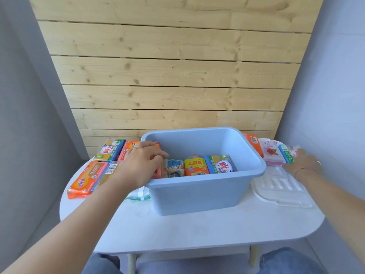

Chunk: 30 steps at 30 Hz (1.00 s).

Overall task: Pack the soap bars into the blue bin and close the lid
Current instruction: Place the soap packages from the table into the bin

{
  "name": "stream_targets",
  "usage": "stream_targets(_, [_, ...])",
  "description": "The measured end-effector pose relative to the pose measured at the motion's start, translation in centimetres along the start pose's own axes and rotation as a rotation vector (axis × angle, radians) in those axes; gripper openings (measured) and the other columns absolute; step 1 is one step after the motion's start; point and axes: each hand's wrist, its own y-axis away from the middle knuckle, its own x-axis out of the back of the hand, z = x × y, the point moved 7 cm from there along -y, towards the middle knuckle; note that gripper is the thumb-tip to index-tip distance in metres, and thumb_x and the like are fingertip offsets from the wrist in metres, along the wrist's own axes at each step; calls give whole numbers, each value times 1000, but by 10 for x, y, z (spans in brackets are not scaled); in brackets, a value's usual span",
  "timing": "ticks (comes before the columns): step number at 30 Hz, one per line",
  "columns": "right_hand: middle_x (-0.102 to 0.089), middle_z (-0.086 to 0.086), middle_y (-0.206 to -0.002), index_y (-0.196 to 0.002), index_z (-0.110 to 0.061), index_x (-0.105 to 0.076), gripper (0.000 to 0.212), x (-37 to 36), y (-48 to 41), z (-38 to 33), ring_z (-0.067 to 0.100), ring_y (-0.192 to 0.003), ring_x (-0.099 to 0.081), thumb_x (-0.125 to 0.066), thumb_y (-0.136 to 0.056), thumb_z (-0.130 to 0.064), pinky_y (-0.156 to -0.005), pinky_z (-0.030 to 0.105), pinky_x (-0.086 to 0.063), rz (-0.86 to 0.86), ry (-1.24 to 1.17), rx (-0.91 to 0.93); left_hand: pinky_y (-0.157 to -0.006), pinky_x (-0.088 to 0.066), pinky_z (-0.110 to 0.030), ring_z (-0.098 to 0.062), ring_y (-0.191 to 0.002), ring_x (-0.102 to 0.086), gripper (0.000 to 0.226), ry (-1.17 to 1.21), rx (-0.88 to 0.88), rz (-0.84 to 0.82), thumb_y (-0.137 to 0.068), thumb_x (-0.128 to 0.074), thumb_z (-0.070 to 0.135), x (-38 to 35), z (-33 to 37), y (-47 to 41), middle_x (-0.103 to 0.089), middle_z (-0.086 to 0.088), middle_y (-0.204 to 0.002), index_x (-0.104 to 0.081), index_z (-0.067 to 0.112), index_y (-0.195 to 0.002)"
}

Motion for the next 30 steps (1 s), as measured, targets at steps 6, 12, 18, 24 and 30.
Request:
stream_targets(6, [-51,30,-121,-126,-10,-42,64,28,2,11,44,-116,-50,-70,-75,-37,-93,45,-44,64,-142,-101,-113,-22,-43,-6,-133,-27,31,6,9,11,-89,-45,22,2,0,2,-46,4,-134,-69,37,-102])
stream_targets(12, [-60,14,-122,-124,-15,-49,50,90,44,-46,30,-102,-57,-64,-77,-22,-86,36,-45,122,-631,53,-113,-22,-42,-7,-134,-28,31,2,5,30,-89,-46,21,3,2,1,-47,3,-134,-70,35,-103])
stream_targets(18, [-56,12,-92,-109,-14,-55,27,112,145,-182,15,-59,-50,-49,-83,-8,-45,20,-37,-465,-1171,285,-112,-23,-41,-9,-134,-28,32,-48,-17,22,-91,-44,20,2,4,1,-50,3,-131,-68,32,-107])
stream_targets(24, [-52,6,-70,-88,-10,-52,14,45,256,-237,15,-60,-45,-40,-90,-15,-61,24,-40,-1219,-952,97,-113,-17,-39,-23,-139,-26,54,-115,-14,-29,-93,-34,17,0,2,2,-36,-4,-150,-27,26,-146])
stream_targets(30, [-51,5,-62,-70,-13,-48,23,15,293,-265,16,-48,-56,-40,-92,-11,-44,14,-38,-1092,-507,411,-117,0,-43,-11,-142,-22,54,-277,-127,-70,-92,-32,15,-2,7,0,-34,9,-151,-31,30,-143])
